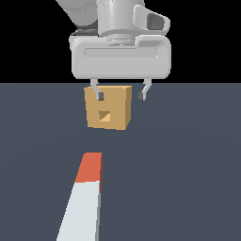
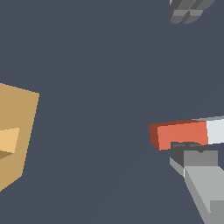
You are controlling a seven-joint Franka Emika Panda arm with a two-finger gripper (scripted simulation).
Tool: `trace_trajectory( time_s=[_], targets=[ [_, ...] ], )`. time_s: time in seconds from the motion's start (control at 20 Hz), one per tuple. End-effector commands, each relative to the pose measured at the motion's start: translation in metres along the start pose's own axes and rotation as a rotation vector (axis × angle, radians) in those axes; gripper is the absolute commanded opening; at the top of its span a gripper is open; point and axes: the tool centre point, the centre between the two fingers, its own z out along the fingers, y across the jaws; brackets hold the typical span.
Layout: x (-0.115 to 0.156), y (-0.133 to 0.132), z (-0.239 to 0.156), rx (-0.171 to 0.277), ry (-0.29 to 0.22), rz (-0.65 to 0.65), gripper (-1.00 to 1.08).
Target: Insert the peg into the horizontal hole in a box.
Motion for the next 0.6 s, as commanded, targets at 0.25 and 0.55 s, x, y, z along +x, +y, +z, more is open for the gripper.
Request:
trace_trajectory(
  time_s=[0.25,0.55],
  targets=[
    [-0.007,-0.003,0.004,0.000,0.001,-0.005,1.00],
    [-0.032,-0.013,0.018,0.000,0.003,-0.021,1.00]
  ],
)
